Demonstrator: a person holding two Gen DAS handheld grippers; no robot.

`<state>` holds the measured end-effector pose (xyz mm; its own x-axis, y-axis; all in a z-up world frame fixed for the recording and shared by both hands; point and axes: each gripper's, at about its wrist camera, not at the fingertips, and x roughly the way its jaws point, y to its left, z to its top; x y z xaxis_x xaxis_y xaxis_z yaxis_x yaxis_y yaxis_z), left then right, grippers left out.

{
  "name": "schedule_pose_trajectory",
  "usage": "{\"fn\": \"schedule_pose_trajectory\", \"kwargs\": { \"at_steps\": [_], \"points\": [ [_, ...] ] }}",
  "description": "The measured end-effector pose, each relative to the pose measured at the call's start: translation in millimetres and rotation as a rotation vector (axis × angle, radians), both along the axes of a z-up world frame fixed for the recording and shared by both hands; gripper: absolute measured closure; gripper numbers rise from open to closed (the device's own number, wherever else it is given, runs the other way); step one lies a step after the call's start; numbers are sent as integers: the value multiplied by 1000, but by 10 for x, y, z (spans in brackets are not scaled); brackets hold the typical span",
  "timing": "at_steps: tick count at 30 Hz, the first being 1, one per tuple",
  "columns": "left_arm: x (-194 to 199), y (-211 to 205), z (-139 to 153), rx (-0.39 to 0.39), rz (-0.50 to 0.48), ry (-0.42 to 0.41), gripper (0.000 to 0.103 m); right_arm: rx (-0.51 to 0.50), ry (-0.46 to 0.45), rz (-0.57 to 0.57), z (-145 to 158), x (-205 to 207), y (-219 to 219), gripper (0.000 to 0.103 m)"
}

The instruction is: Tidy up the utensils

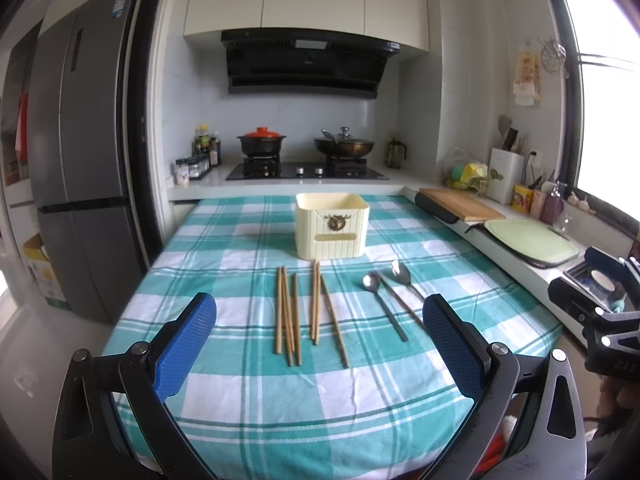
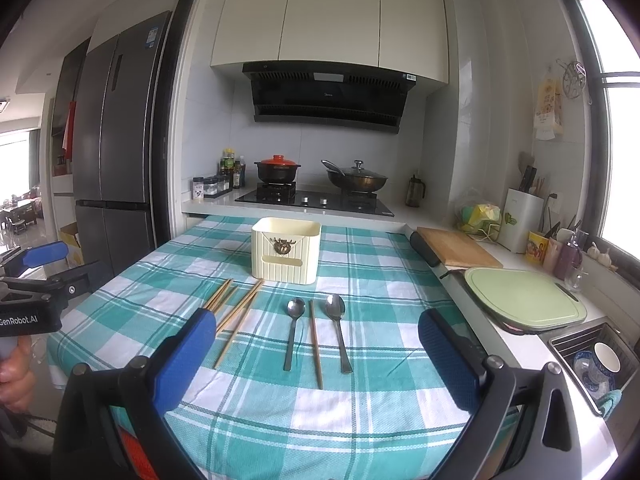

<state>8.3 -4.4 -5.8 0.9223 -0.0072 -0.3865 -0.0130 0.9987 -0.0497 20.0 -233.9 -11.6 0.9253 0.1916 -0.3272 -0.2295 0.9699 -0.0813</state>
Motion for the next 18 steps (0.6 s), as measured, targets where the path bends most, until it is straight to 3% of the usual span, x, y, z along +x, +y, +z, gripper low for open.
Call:
{"fn": "schedule_pose_trajectory", "kwargs": {
  "at_steps": [18],
  "points": [
    [23,58,-34,-1,9,-10,0,-54,16,-36,-23,107,-4,0]
  ]
}}
